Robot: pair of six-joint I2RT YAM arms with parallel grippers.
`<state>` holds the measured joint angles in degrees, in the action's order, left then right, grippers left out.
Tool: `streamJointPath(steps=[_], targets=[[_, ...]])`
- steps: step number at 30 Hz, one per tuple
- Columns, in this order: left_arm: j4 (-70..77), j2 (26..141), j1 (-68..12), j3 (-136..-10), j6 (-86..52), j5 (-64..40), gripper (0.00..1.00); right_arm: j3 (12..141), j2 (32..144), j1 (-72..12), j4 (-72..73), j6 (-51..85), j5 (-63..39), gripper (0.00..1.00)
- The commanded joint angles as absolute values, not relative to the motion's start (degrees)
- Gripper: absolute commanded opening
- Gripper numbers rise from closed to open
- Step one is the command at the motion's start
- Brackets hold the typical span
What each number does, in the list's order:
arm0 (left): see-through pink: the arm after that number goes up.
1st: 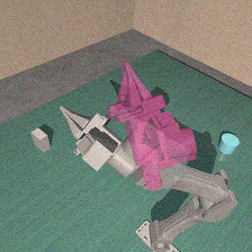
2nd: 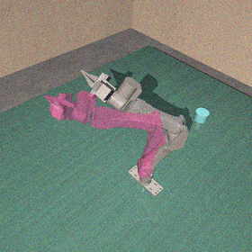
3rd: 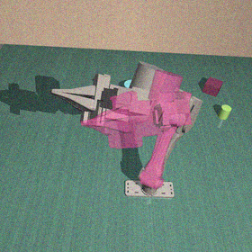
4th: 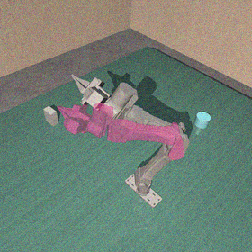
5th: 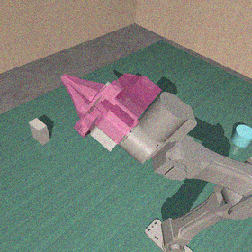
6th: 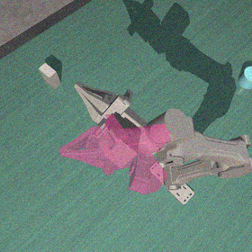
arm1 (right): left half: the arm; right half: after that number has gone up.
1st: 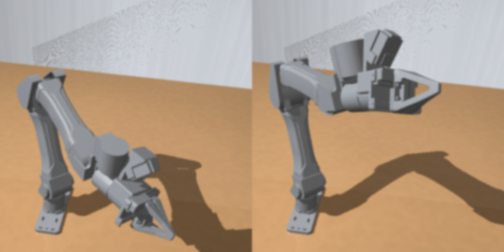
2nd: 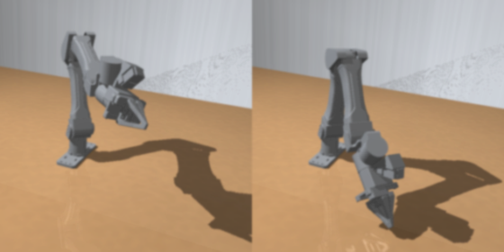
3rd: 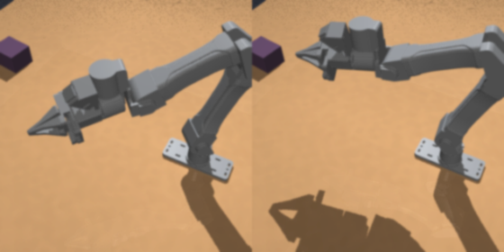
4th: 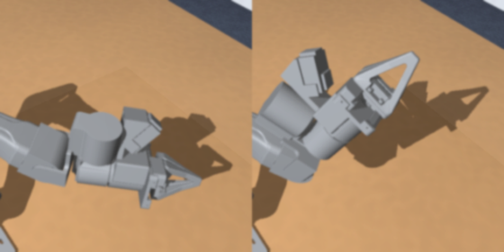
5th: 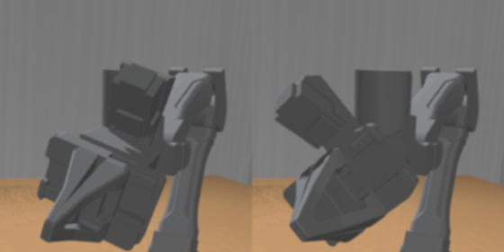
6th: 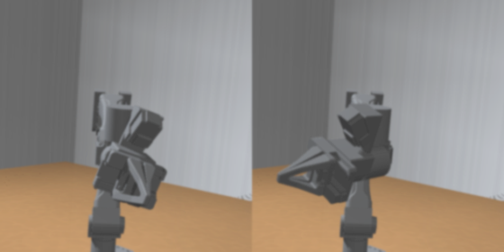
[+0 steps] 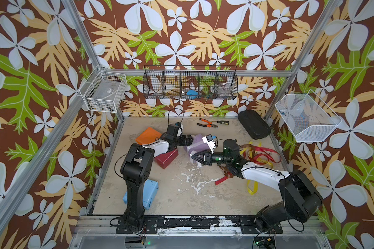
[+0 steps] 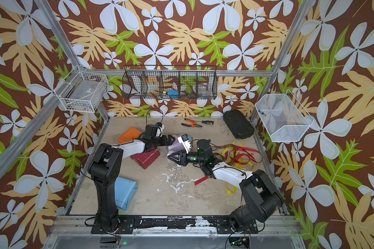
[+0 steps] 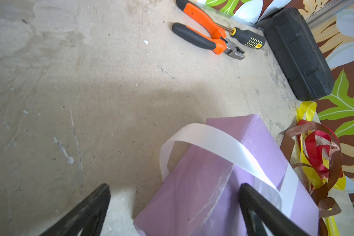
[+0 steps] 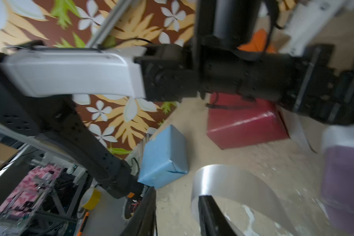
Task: Untie the ribbon bows on the gift boxes
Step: Untie the ribbon from the gift box.
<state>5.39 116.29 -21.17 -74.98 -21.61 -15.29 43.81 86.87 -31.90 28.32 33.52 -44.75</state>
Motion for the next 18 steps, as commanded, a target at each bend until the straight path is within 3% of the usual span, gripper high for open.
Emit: streamJointPath(steps=[1, 4, 8, 13, 18], targets=[[1.41, 115.82, -21.18, -75.35, -21.75, -16.56, 1.00, 44.47, 87.72, -31.99, 6.98, 24.48, -30.65, 0.40], [1.22, 114.89, -21.18, -75.60, -22.62, -17.83, 1.00, 45.46, 89.11, -31.99, -1.58, 24.08, -18.43, 0.47], [1.64, 111.55, -21.18, -73.40, -23.28, -16.99, 1.00, 45.26, 87.58, -31.99, -5.41, 24.83, -4.81, 0.63], [4.92, 105.86, -21.51, -67.94, -25.92, -18.29, 1.00, 47.38, 84.43, -31.91, -8.26, 22.77, 2.08, 0.82], [4.13, 103.46, -25.48, -66.20, -22.83, -13.89, 1.00, 49.23, 85.10, -31.82, -7.28, 21.84, -1.37, 0.82]])
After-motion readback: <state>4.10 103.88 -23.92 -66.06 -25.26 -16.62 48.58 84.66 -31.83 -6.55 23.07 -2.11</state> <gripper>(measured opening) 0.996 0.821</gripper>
